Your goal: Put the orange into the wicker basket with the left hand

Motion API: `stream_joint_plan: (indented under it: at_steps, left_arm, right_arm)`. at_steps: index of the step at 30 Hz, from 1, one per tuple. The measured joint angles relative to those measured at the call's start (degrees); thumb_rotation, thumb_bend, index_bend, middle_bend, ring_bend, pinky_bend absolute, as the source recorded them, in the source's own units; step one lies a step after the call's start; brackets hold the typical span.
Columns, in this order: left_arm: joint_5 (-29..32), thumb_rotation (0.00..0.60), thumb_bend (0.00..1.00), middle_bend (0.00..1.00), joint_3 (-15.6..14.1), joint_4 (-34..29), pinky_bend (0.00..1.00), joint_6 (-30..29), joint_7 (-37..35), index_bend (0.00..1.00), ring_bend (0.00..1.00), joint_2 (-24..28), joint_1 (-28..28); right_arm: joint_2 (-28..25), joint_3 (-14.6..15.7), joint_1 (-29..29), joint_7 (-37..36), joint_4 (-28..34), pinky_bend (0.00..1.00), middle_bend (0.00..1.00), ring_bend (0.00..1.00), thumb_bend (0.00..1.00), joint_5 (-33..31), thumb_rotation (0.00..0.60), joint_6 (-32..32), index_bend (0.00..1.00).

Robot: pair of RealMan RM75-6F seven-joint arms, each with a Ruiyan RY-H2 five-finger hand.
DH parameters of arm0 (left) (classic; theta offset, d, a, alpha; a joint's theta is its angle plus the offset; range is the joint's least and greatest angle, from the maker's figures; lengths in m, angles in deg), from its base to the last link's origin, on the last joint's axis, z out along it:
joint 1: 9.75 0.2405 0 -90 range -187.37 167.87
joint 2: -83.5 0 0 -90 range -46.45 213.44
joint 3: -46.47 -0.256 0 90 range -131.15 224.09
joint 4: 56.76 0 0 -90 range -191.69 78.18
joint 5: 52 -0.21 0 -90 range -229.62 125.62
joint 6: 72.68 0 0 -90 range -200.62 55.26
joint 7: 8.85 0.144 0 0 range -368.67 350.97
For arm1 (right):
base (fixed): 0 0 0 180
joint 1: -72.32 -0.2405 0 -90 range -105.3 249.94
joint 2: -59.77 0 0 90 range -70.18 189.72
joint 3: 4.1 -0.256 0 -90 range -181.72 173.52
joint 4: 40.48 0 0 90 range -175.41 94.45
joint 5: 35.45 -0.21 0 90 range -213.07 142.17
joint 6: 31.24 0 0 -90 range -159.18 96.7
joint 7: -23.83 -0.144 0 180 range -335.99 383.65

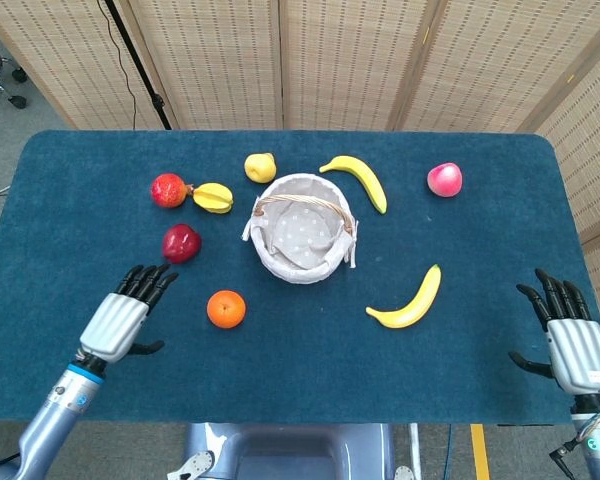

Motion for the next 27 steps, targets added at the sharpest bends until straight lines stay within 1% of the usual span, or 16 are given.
stream_joint_plan:
  at_steps: [5, 10, 14, 19, 22, 23, 25, 26, 27]
  left_arm:
    - [1.3, 0.600, 0.00, 0.00, 0.4, 3.1, 0.00, 3.1, 1.3, 0.00, 0.00, -5.3, -2.6]
    - [2.4, 0.600, 0.00, 0.00, 1.2, 8.5, 0.00, 5.7, 0.9, 0.00, 0.00, -10.1, -5.2]
    - [2.5, 0.600, 0.00, 0.00, 1.8, 13.0, 0.00, 7.2, -1.1, 0.01, 0.00, -13.0, -7.2]
    - [2.0, 0.600, 0.00, 0.00, 2.6, 19.0, 0.00, 8.6, -4.7, 0.06, 0.00, -16.9, -9.8]
    - [1.4, 0.600, 0.00, 0.00, 2.8, 21.1, 0.02, 8.9, -6.0, 0.09, 0.00, -18.5, -10.9]
    - [1.2, 0.600, 0.00, 0.00, 2.9, 21.7, 0.05, 9.0, -6.5, 0.11, 0.02, -19.0, -11.2]
    - [0.7, 0.600, 0.00, 0.05, 3.0, 23.1, 0.14, 8.9, -7.3, 0.17, 0.08, -20.1, -11.7]
    - [0.5, 0.600, 0.00, 0.13, 3.0, 23.8, 0.21, 8.8, -7.6, 0.23, 0.16, -20.6, -11.9]
    - [0.2, 0.600, 0.00, 0.22, 3.0, 24.7, 0.30, 8.6, -8.2, 0.31, 0.24, -21.4, -12.2]
  right_arm:
    - [-0.6, -0.1, 0.5, -0.7, 0.1, 0.00, 0.00, 0.00, 0.00, 0.2, 0.600, 0.9, 0.15]
    - [-0.9, -0.2, 0.8, -1.3, 0.2, 0.00, 0.00, 0.00, 0.00, 0.4, 0.600, 1.5, 0.15]
    - [-1.2, -0.2, 1.1, -1.7, 0.2, 0.00, 0.00, 0.00, 0.00, 0.6, 0.600, 1.9, 0.15]
    - [-1.4, -0.2, 1.3, -1.8, 0.4, 0.00, 0.00, 0.00, 0.00, 1.1, 0.600, 2.5, 0.15]
    - [-1.5, -0.2, 1.5, -1.9, 0.5, 0.00, 0.00, 0.00, 0.00, 1.3, 0.600, 2.8, 0.15]
    - [-1.6, -0.2, 1.5, -1.8, 0.6, 0.00, 0.00, 0.00, 0.00, 1.4, 0.600, 3.0, 0.15]
    - [-1.6, -0.2, 1.6, -1.9, 0.6, 0.00, 0.00, 0.00, 0.00, 1.6, 0.600, 3.1, 0.15]
    - [-1.7, -0.2, 1.6, -1.9, 0.7, 0.00, 0.00, 0.00, 0.00, 1.7, 0.600, 3.2, 0.15]
    - [-1.7, -0.2, 1.7, -1.9, 0.7, 0.00, 0.00, 0.00, 0.00, 1.8, 0.600, 3.2, 0.15]
